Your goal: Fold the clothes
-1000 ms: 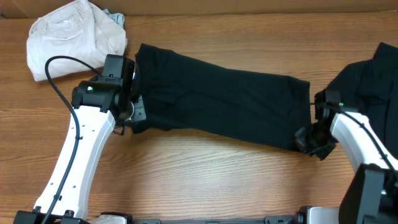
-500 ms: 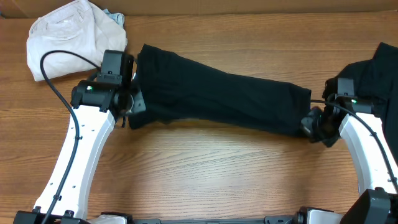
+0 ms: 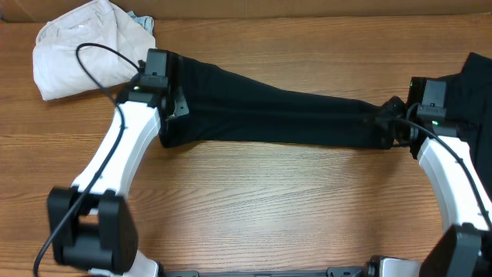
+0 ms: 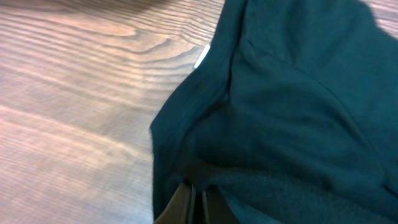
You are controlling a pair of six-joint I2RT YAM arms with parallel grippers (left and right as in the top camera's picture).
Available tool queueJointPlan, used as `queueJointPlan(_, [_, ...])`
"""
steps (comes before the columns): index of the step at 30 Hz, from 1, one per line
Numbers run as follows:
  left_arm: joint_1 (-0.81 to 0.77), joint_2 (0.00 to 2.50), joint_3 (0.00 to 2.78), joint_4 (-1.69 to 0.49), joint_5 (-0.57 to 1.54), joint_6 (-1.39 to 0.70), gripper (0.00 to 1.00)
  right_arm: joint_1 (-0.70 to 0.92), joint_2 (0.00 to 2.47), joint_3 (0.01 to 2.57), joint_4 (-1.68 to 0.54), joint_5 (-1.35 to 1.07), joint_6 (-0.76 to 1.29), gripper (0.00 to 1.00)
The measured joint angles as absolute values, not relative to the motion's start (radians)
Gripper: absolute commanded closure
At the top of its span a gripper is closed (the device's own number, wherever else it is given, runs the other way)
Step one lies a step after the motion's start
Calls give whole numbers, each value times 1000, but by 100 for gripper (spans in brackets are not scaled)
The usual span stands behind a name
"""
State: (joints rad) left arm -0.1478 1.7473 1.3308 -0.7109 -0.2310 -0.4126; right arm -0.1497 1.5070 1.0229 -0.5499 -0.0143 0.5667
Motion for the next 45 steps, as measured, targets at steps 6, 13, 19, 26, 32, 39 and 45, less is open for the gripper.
queueJointPlan(6, [-148, 1845, 1331, -604, -242, -413, 35, -150, 1617, 1023, -434, -38, 540, 16])
queueJointPlan(13, [-142, 1860, 1349, -582, -250, -402, 0, -153, 1661, 1031, -488, -38, 457, 0])
queueJointPlan(19, [-142, 1861, 1537, -832, -252, -358, 0, -213, 1661, 1036, -519, -41, 398, 0])
queueJointPlan(26, [-142, 1861, 1762, -1045, -194, -319, 0, -233, 1768, 1049, -512, -45, 358, 12])
queueJointPlan(32, [-142, 1861, 1787, -1082, -135, -306, 0, -226, 1820, 1049, -509, -70, 337, 53])
queueJointPlan(39, [-142, 1861, 1787, -1089, -97, -303, 0, -226, 1820, 1047, -513, -117, 340, 96])
queueJointPlan(45, [-142, 1861, 1787, -1136, -88, -303, 0, -242, 1819, 1080, -670, -144, 337, 96])
